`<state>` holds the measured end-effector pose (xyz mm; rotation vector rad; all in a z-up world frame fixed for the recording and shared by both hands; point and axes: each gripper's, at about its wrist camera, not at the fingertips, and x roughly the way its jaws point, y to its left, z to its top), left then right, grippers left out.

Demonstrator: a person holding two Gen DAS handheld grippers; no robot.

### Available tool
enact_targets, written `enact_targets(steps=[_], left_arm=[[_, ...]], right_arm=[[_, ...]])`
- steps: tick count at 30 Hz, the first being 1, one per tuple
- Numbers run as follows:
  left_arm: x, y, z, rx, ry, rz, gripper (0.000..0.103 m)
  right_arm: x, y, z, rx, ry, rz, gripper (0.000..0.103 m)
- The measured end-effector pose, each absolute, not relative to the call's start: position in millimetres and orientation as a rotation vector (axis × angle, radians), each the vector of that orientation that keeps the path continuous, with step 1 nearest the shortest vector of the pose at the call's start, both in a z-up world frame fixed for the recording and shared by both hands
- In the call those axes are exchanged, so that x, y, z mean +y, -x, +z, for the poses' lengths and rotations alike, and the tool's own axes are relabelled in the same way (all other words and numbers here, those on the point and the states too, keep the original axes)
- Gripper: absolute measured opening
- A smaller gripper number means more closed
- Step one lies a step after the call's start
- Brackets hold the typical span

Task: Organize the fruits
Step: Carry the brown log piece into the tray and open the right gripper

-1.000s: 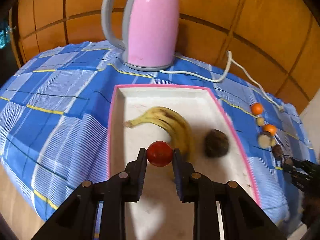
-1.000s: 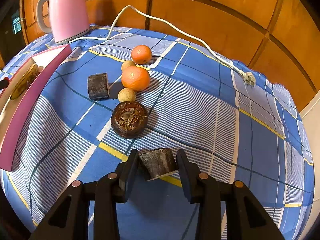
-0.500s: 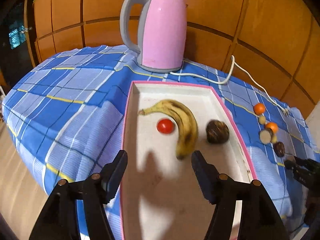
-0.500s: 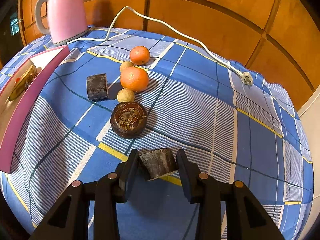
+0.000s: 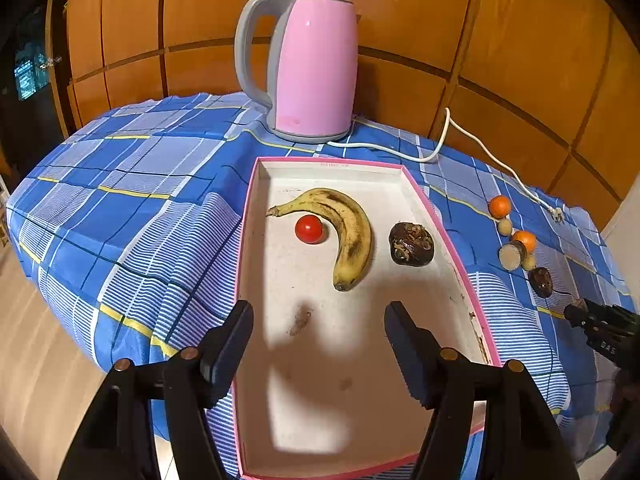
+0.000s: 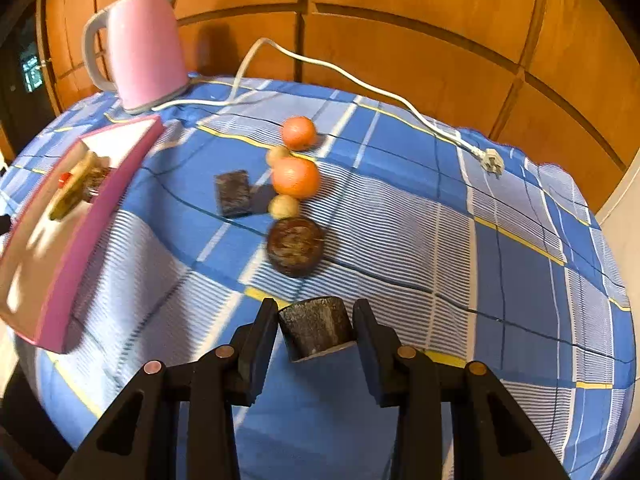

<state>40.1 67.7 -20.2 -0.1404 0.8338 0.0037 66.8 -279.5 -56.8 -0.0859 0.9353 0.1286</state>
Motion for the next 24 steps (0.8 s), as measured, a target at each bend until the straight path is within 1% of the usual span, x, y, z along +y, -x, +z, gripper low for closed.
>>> enact_targets(steps=[2, 9, 16, 24], left_arm=[[68, -40, -19, 0.830, 0.145, 0.000, 0.071], [68, -38, -20, 0.832, 0.147, 0.005, 0.072], [72, -37, -24, 0.841, 0.156, 0.015, 0.071], [77, -38, -30, 0.856, 0.164, 0.028, 0.071]], right_arm=[[-272, -63, -52, 0.924, 0.083, 0.153, 0.039], [-238, -57, -37, 0.894, 0.076, 0.265, 0.039], [-183, -60, -26, 0.888, 0.057, 0.451, 0.039], [-104, -93, -22, 0.900, 0.087, 0.616, 0.039]])
